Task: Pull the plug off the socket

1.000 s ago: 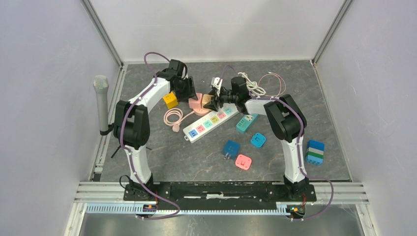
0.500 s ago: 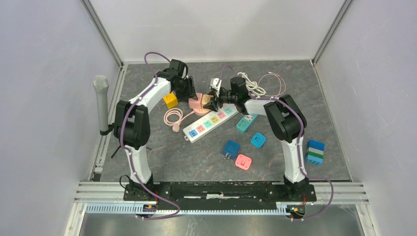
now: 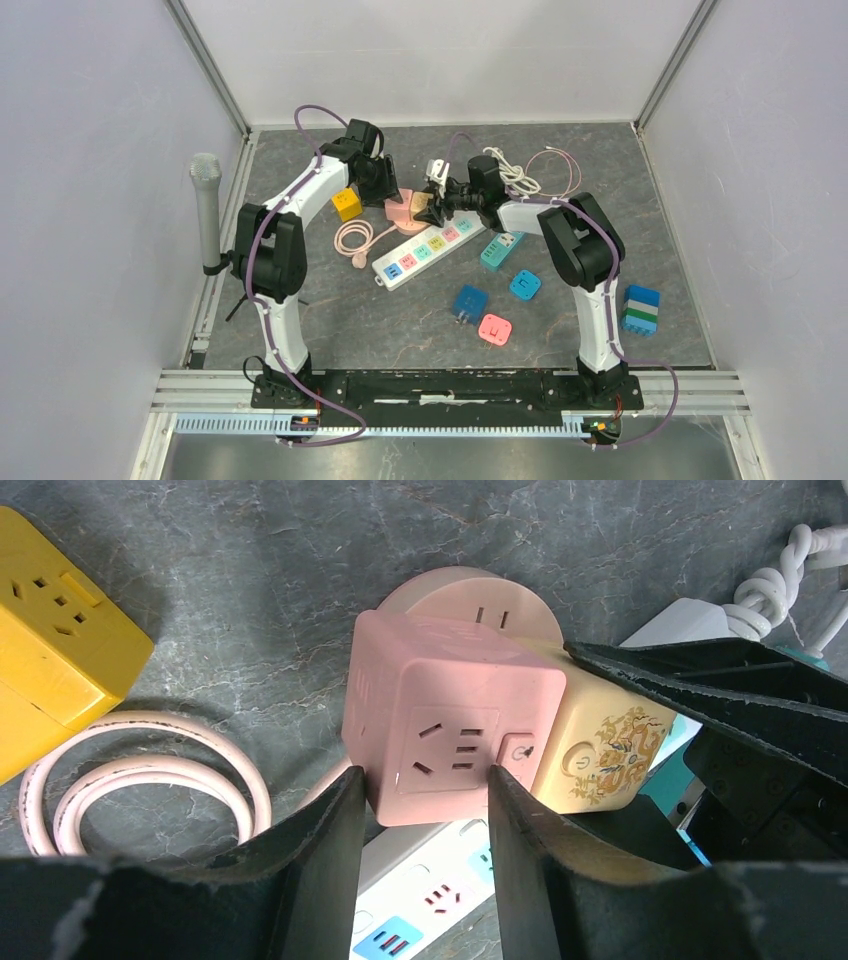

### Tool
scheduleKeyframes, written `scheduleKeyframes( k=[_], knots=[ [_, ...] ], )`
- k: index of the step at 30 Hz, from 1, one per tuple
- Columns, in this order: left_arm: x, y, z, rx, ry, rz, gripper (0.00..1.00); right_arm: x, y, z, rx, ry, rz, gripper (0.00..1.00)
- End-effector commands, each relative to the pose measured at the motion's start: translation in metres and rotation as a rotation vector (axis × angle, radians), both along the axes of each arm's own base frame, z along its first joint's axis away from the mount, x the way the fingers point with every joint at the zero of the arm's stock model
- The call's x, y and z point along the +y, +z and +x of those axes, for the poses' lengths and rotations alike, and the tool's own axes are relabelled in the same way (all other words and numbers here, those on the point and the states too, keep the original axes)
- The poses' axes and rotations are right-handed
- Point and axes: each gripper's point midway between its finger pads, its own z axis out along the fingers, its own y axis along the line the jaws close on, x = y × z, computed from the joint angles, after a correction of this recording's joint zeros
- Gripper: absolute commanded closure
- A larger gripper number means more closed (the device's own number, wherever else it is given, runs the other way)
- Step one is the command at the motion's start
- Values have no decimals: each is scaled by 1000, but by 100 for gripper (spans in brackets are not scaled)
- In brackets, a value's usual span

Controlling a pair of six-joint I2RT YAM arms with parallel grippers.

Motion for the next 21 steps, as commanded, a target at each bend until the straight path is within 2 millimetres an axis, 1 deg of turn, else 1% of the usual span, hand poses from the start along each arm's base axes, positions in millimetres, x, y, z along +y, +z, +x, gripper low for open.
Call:
scheduleKeyframes(
  k=[1,2,3,4,5,8,10,12,13,14,15,16,18,21],
  knots=[
    [54,-93,-84,384,7,320,50,7,66,19,-104,-3,104,100],
    [54,-93,-84,383,6,317,51,6,78,22,-57,-2,174,100],
    [53,-93,-84,384,4,314,51,4,85,23,-29,7,219,100],
    [52,-93,-84,384,1,313,51,4,88,23,-16,13,241,100],
    [52,-93,-84,384,2,312,51,5,86,22,-16,17,236,100],
    [51,-92,-82,379,-5,309,51,12,72,11,-36,40,163,100],
    [50,-93,-82,379,-11,311,52,17,54,3,-109,52,44,100],
    [50,-94,-84,383,-16,315,52,17,35,3,-215,36,-110,100],
    [51,-95,-84,384,-20,318,52,16,30,5,-231,26,-143,100],
    [50,-95,-84,383,-23,318,52,15,31,10,-226,11,-145,100],
    [50,-95,-84,384,-25,319,52,13,35,14,-214,3,-127,100],
    [50,-95,-85,384,-26,321,53,11,43,18,-191,-12,-86,100],
    [50,-96,-86,387,-29,324,53,7,66,25,-155,-38,33,100],
    [50,-98,-88,392,-32,328,53,2,102,27,-94,-46,241,100]
  ],
)
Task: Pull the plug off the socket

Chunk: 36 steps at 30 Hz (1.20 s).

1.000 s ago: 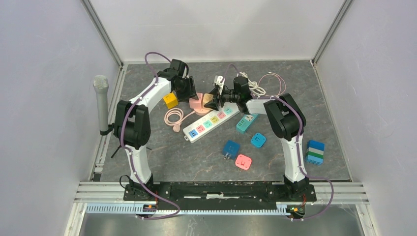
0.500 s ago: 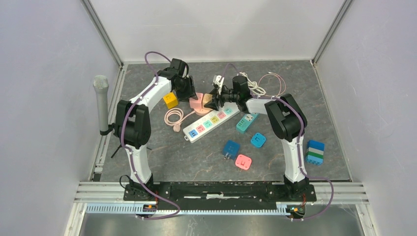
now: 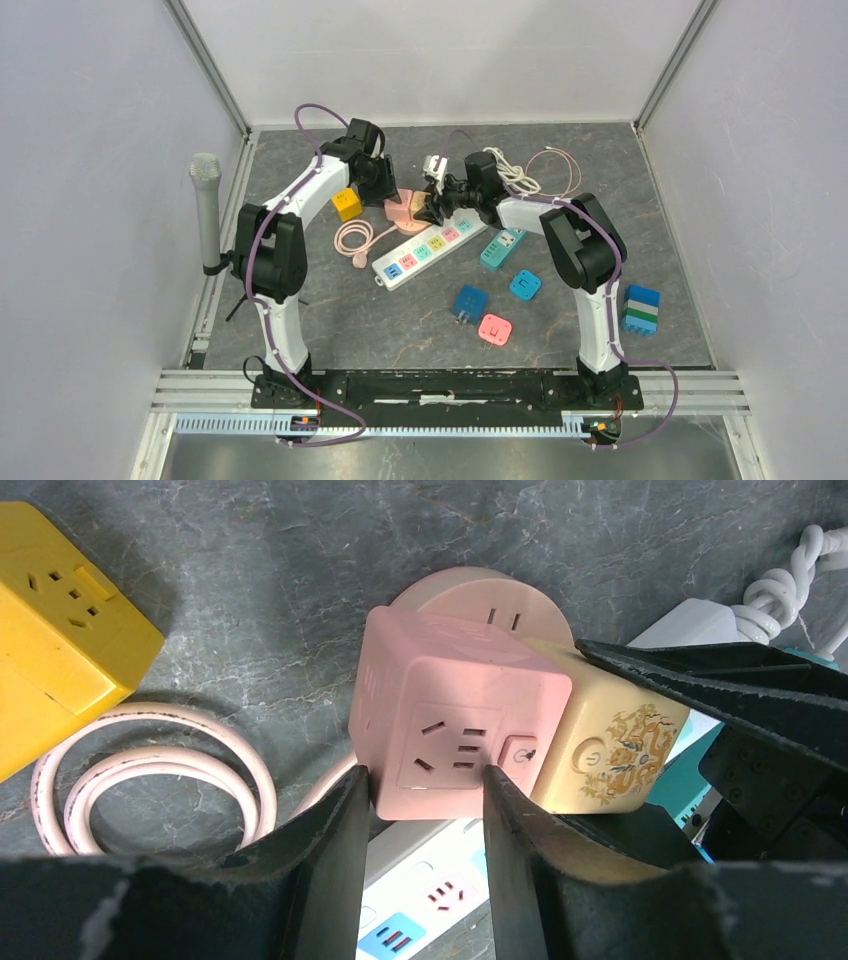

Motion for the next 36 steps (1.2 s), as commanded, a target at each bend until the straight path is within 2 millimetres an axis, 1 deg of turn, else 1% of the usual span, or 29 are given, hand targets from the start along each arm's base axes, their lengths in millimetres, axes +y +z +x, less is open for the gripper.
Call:
scheduleKeyframes(
  k=[1,2,3,6,7,8,10,12,15,17,18,19,20,22,23,24,25,27,30,31,33,35,36],
  knots=[
    [48,-96,-87,384,-36,306,53,7,103,20,-103,8,347,100],
    [48,-96,-87,384,-38,308,53,11,101,16,-88,29,358,100],
    [48,-97,-87,384,-39,310,53,15,94,12,-92,41,330,100],
    [48,-98,-87,384,-43,313,53,26,59,4,-183,48,125,100],
    [48,-98,-87,385,-42,313,53,27,54,3,-208,53,87,100],
    [47,-98,-87,384,-43,314,53,27,52,3,-212,54,73,100],
    [47,-98,-87,384,-45,314,53,24,60,9,-221,38,87,100],
    [48,-99,-88,386,-47,317,53,19,82,19,-211,1,159,100],
    [48,-99,-89,388,-46,322,53,7,114,34,-147,-40,321,100],
    [49,-100,-90,393,-44,323,53,5,123,38,-114,-33,374,100],
    [49,-101,-90,394,-45,323,53,6,122,39,-112,-30,366,100],
    [48,-101,-90,394,-44,322,53,10,117,37,-126,-18,334,100],
    [49,-101,-90,394,-43,322,53,14,107,34,-129,-15,275,100],
    [49,-101,-90,394,-42,324,53,22,87,24,-189,16,144,100],
    [48,-101,-89,392,-42,323,53,22,81,21,-195,12,108,100],
    [48,-101,-89,393,-42,323,53,20,79,21,-193,6,100,100],
    [48,-101,-89,394,-42,322,53,16,80,23,-190,-12,106,100],
    [48,-101,-89,395,-41,319,53,6,91,31,-188,-54,132,100],
    [46,-98,-86,384,-43,309,53,-9,117,43,-210,-119,184,100],
    [44,-96,-85,378,-43,305,53,-16,128,47,-222,-143,207,100],
    [41,-91,-81,365,-45,287,52,-31,142,54,-211,-213,253,100],
    [38,-86,-74,342,-44,279,49,-47,149,68,-145,-326,295,100],
    [33,-82,-72,337,-51,250,47,-56,147,76,-102,-381,302,97]
  ],
)
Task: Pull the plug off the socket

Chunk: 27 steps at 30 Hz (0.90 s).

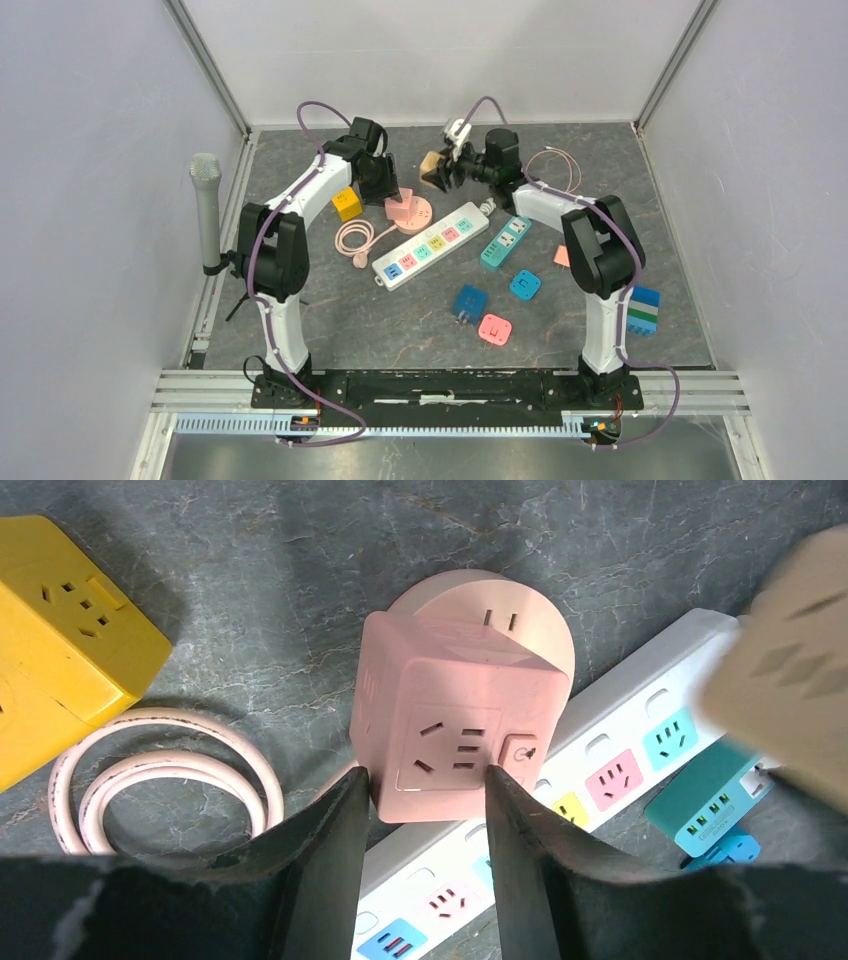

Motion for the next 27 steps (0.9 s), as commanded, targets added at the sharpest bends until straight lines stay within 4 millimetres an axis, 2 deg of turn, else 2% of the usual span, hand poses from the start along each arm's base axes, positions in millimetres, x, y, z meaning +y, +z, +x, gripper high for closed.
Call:
scheduleKeyframes(
  k=[1,4,6,9,12,16,19,22,27],
  knots=[
    [32,-79,-71,341,-47,215,45,-39,78,43,-13,-251,165,96],
    [15,-66,-55,288,-106,146,38,-50,49,60,147,-330,107,92],
    [10,-55,-39,236,-146,134,34,-67,23,72,260,-462,77,92],
    [3,-32,-18,160,-156,108,28,-80,-8,68,408,-541,127,91],
    [-8,-12,-8,85,-160,53,23,-74,-31,58,525,-530,165,88],
    [-19,11,0,5,-178,-17,19,-63,-64,50,669,-502,167,78],
    [-25,21,2,-31,-189,-47,18,-61,-80,47,727,-505,157,70],
    [-28,27,3,-55,-183,-73,18,-67,-91,48,741,-550,132,63],
    [-33,40,6,-103,-186,-95,17,-81,-87,57,656,-606,73,43]
  ],
)
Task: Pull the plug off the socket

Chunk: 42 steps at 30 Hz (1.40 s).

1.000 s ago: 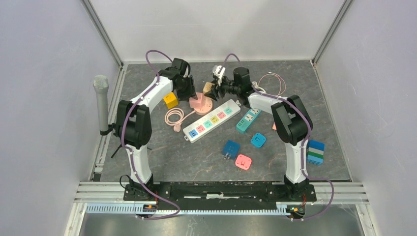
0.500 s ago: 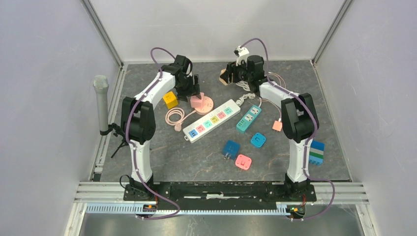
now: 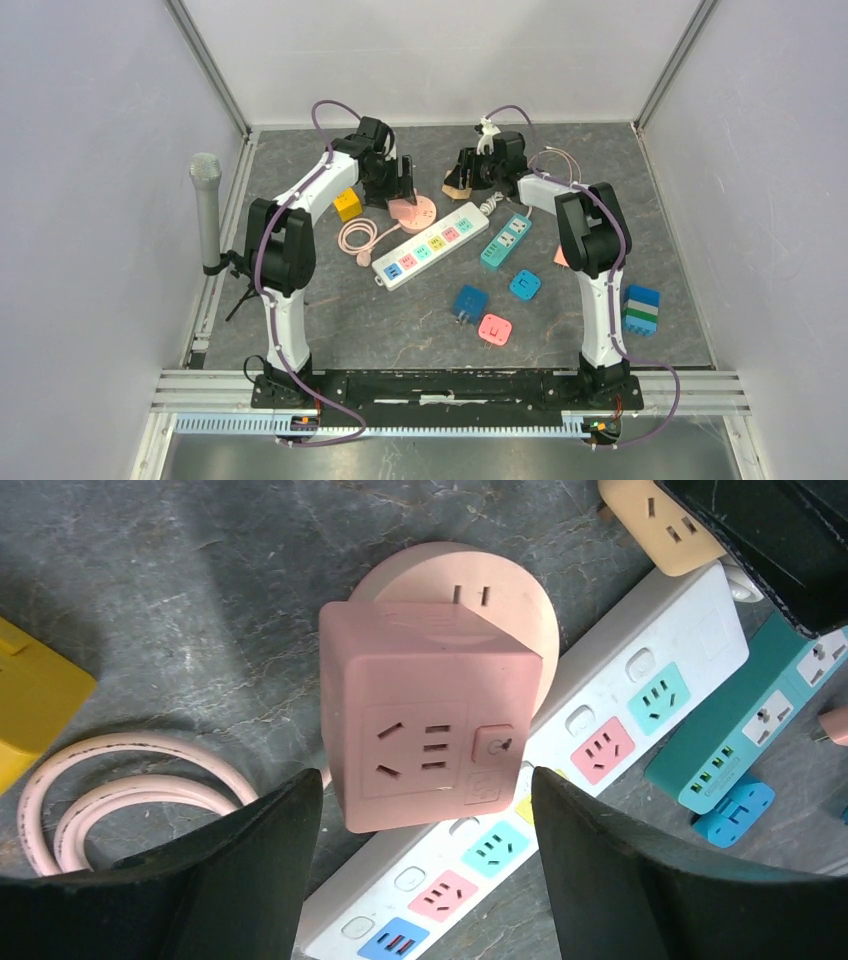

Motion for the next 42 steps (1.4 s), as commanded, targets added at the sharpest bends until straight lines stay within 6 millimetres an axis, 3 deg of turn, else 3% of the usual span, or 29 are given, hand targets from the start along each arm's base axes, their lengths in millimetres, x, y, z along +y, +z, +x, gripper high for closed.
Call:
scheduleKeyframes(
  k=[1,7,13,15,23,28,30,31,33,36,38,40,42],
  knots=[
    [-12,34,6,-114,-40,-54,17,-9,12,10,-40,-32,-87,40],
    [-14,47,13,-170,-43,-46,16,-15,37,20,-117,-38,-132,19],
    [-12,52,19,-206,-33,-7,15,-19,70,25,-207,-38,-158,6],
    [-13,60,20,-218,-42,-9,14,-17,90,25,-258,-21,-143,2],
    [-16,90,30,-296,-47,6,11,-14,181,18,-483,14,-102,2],
    [-5,118,32,-360,-39,52,12,-30,230,-7,-658,-36,-177,2],
    [-4,134,35,-404,-37,58,8,-38,238,-17,-702,-65,-167,2],
    [-2,141,37,-423,-31,61,2,-40,245,-21,-717,-78,-144,2],
    [-2,156,42,-467,-31,62,0,-49,256,-27,-688,-152,-15,2],
    [6,171,52,-523,9,89,0,-46,273,-54,-750,-82,244,2],
    [8,174,59,-548,33,91,0,-36,280,-79,-838,75,356,2],
    [10,174,63,-537,49,70,0,-31,268,-68,-706,70,414,2],
    [-9,175,53,-493,-76,-23,0,-22,244,-50,-535,76,361,2]
  ],
)
